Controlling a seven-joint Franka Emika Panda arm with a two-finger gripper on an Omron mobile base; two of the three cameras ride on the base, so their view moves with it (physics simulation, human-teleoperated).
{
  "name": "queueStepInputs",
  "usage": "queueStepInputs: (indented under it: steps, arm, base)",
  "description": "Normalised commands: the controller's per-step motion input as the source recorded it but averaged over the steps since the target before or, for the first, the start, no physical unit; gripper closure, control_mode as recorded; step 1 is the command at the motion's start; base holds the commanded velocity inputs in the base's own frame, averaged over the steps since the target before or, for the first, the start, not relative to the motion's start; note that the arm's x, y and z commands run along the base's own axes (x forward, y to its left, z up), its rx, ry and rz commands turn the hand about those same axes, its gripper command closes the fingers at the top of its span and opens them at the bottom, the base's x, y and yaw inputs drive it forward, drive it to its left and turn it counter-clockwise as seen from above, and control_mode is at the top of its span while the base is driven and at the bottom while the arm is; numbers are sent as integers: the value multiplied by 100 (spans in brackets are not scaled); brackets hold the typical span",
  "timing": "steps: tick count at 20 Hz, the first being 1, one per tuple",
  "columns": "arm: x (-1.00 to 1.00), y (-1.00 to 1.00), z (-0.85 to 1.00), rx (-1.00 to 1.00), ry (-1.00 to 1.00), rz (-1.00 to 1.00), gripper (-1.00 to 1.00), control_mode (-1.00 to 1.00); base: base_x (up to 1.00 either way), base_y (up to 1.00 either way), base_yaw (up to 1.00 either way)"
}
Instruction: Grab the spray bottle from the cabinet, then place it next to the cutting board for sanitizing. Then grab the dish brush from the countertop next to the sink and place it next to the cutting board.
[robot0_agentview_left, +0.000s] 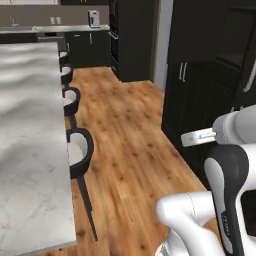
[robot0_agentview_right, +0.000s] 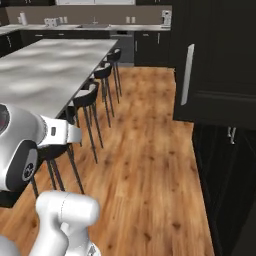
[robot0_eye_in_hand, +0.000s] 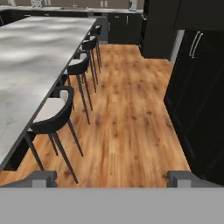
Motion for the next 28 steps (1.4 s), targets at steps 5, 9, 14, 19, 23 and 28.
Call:
queueStepInputs:
  steps: [5,9,14,19,23,28]
  arm:
    - [0,0,0,0,0,0,-100,100]
    - [0,0,0,0,0,0,-100,100]
    - [0,0,0,0,0,0,-100,100]
    - [0,0,0,0,0,0,-100,100]
    - [0,0,0,0,0,0,-100,100]
    - [0,0,0,0,0,0,-100,100]
  base:
    - [99,-1,16]
    - [93,-54,11]
    - [96,-63,7]
    - [100,-6,0]
    - [100,-5,0]
    - [74,-38,-12]
